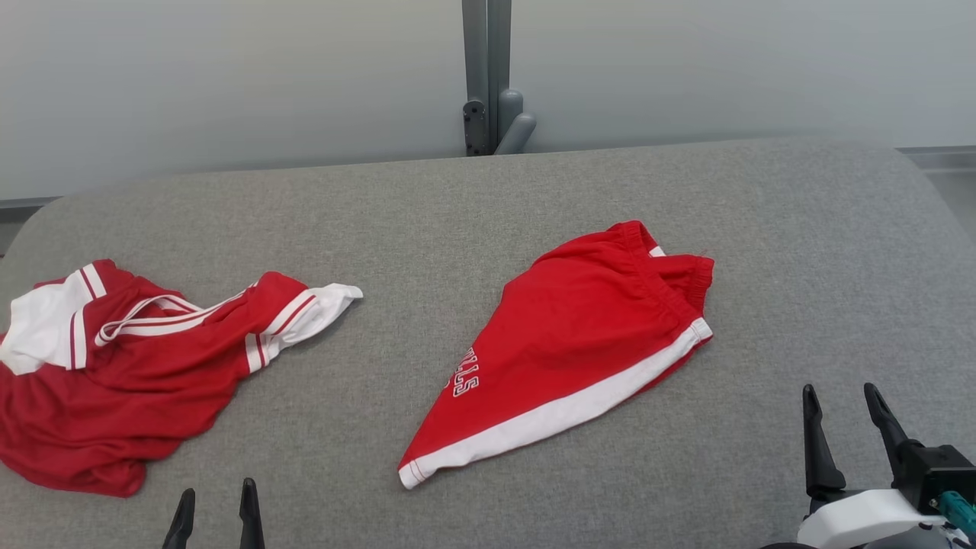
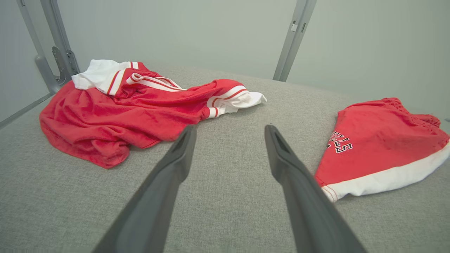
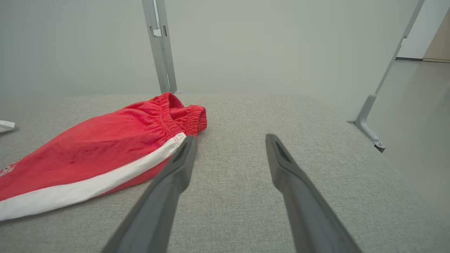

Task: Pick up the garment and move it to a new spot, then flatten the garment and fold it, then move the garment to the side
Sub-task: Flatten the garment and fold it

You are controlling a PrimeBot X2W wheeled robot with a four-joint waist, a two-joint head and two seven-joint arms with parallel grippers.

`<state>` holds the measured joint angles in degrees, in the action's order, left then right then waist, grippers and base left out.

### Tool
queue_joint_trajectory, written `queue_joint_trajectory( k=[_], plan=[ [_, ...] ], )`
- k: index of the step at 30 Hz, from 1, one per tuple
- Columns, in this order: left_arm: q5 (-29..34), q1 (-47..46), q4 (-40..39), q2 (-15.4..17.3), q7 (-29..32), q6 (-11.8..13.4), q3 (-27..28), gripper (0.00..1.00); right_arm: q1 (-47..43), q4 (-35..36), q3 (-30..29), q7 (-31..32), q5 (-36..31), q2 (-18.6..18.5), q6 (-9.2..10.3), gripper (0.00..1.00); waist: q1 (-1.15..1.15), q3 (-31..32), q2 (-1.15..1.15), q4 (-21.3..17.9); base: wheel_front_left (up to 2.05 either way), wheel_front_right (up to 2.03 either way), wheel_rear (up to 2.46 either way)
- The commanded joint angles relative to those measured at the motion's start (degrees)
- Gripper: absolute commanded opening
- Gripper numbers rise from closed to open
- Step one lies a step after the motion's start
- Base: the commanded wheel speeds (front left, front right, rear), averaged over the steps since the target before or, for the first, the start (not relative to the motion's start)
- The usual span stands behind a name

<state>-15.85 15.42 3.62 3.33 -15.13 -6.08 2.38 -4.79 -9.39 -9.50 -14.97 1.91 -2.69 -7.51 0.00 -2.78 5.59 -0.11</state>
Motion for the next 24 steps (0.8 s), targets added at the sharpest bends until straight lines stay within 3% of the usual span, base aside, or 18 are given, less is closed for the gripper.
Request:
queue_joint_trajectory(
  k=[1, 18, 24],
  plan=[
    [0.59, 0.97, -0.03, -0.04, -0.02, -0.33, 0.45, 1.0, -0.86, -0.2, -0.1, -0.09, -0.37, -0.16, 0.04, 1.0, 0.0, 0.24, 0.0, -0.11, 0.0, 0.0, 0.0],
    [0.94, -0.79, 1.48, 0.39, -0.02, -1.47, -2.88, 1.0, 0.07, -1.72, 1.11, -0.09, -1.12, -0.16, 0.04, 1.0, 0.0, 0.16, 0.0, -0.95, 0.0, 0.0, 0.0],
    [-0.97, -1.16, 6.41, 1.11, -0.02, -1.47, -8.13, 1.0, 3.37, -3.62, 5.74, -0.09, -0.9, -2.47, 0.05, 1.0, 0.0, -1.05, 0.0, -1.18, 0.0, 0.0, 0.0]
  ],
)
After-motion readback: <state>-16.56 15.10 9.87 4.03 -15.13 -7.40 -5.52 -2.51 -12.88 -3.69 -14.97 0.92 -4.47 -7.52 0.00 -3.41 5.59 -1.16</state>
